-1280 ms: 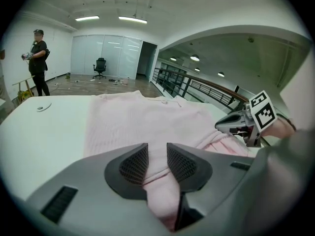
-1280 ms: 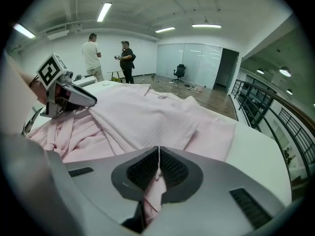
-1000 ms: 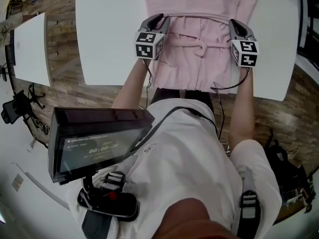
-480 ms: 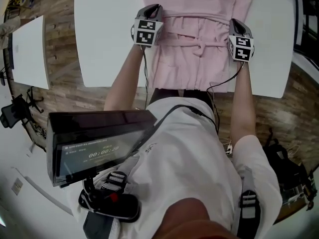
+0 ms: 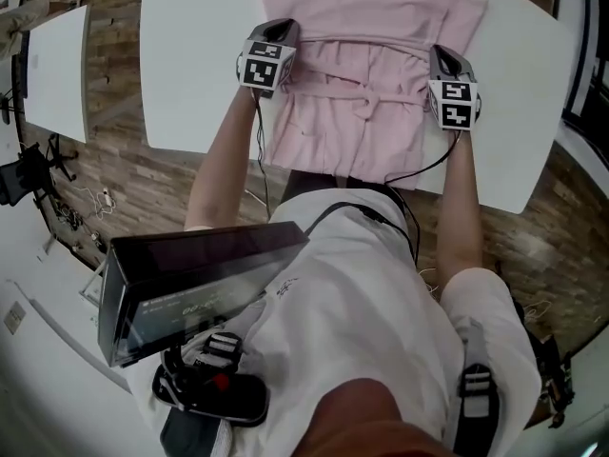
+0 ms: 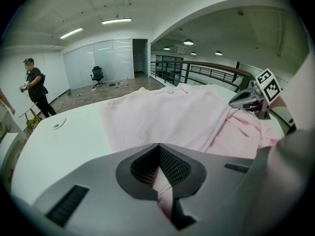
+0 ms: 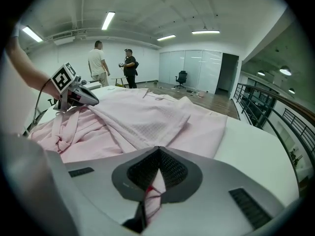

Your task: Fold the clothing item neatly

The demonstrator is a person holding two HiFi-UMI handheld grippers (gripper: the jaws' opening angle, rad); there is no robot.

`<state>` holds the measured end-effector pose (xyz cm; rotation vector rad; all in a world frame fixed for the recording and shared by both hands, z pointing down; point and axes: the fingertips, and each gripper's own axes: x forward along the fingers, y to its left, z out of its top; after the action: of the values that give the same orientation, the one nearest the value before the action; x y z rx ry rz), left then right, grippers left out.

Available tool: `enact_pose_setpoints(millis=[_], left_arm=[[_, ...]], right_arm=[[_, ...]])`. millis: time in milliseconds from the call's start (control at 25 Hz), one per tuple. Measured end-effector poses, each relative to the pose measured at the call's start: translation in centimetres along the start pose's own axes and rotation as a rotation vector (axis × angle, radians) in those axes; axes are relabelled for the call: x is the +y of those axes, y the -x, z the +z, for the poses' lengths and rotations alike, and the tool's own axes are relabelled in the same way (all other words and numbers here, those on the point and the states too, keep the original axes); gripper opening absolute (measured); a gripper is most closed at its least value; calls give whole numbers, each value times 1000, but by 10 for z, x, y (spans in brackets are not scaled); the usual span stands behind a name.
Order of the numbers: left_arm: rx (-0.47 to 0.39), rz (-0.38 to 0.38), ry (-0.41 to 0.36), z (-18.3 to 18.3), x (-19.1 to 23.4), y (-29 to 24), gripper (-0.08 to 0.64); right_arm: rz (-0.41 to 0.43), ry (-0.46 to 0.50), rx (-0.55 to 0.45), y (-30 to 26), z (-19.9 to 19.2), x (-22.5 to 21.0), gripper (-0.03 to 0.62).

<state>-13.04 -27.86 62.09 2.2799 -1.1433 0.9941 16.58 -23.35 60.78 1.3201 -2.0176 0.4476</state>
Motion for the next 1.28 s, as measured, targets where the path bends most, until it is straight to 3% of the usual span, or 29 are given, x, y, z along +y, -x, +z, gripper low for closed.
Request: enact_pose_setpoints(millis=[200,400,640,800,1080,1280], left_arm=[[-75,20,73,9,-12,16,0],[-173,-54,46,56,9,34,0],[-254,-152,29,133,-5,21,0],[-254,-123,-47,162,1,-3,0],[-245,-96,-154,184,4,-45,0],[-197,-73,-110,191,21,-68,2]], right_arm=[[27,-2,-23,21,-2,-10,5],[53,10,-132,17,63,-15,5],[85,-42,-255,12,128,-36,3],[70,-24,-269,-9,153,-38,3],[54,36,-267,-45,162,-49,3],[36,41,-235,-63,164,-75,5]])
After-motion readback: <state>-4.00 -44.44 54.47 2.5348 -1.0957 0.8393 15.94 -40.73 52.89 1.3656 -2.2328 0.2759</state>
